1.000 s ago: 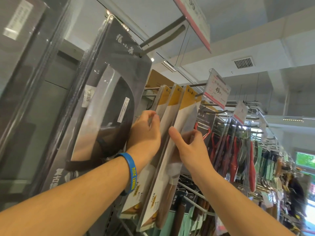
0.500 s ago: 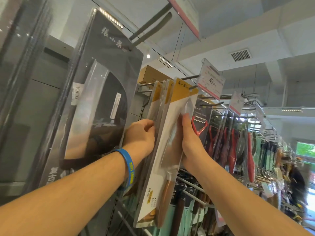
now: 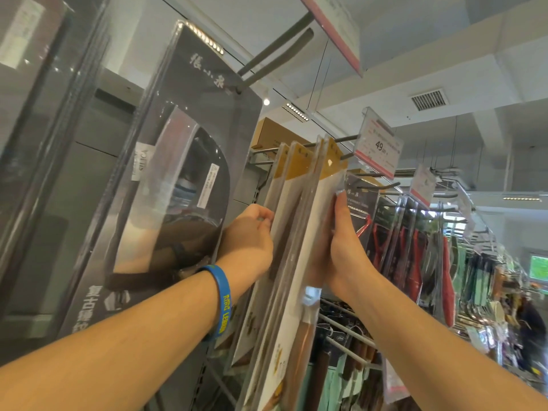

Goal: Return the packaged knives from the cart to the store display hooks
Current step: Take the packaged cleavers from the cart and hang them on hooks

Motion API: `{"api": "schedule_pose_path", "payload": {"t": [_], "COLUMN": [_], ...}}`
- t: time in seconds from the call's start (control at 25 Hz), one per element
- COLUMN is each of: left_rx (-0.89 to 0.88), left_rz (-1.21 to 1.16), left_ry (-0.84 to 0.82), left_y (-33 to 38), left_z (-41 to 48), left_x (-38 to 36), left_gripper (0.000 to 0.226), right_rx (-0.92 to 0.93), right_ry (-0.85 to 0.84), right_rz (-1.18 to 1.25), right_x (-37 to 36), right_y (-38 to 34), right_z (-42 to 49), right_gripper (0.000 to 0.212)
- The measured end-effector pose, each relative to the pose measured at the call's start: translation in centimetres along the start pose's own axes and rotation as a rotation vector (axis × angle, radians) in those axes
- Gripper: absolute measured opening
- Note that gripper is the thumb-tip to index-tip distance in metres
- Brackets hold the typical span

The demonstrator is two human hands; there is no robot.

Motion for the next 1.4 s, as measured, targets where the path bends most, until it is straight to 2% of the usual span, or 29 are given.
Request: {"api": "schedule_pose_path", "payload": {"t": [0.28,0.4,0.52,0.68,0.92,1.16,1.4], "left_rx": [0.015,0.039,0.028,0.146,0.240,0.261,0.210], "left_rz": [0.056,0.028,-0.093,-0.181,-0.249,-0.227,-0.141], "left_ry": [-0.005,0.050,0.130,0.059,-0.058,-0.057,-0.024], "left_y": [-0.1,-0.2,0.0,-0.6,-1.4,-1.6,-0.8], "left_z": [-0.1,0.2,0.4,0.9,0.9,0.8,0.6], "left_x": [-0.5,-0.1,0.4,-0.3,-1.7,-1.7,-1.5], "left_gripper": [0.017,0.021,0.017,0.048,0.069,0.073,0.067], "right_rx": [0.085,0.061,0.018,-0.067,-0.169,-0.203,-0.158], "right_ry": [-0.009,0.005,0.007,-0.007,-0.012,-0.055,-0.134], "right_rz": [-0.008,0.019,0.050,0.055,0.128,0.151,0.187], "right_x": [0.6,1.4,2.4,2.2,1.5,0.8,0.1], "right_y": [-0.8,-0.6,-0.3,-0.7,-0.2,0.6,0.1], "right_z": [0.7,1.6,2.9,3.8,4.5,4.9,4.5], "right_gripper": [0.107,0.082,0.085,0.088,0.089,0.095,0.094]}}
Point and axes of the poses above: each hand's wrist, its own z-axis towards the middle knuckle, its own x-axis out of the back of the hand, y = z × x, the point moved 10 cm from there along z, towards the middle knuckle, and after that the axes turned 3 degrees about -x, right-handed, at the moved point
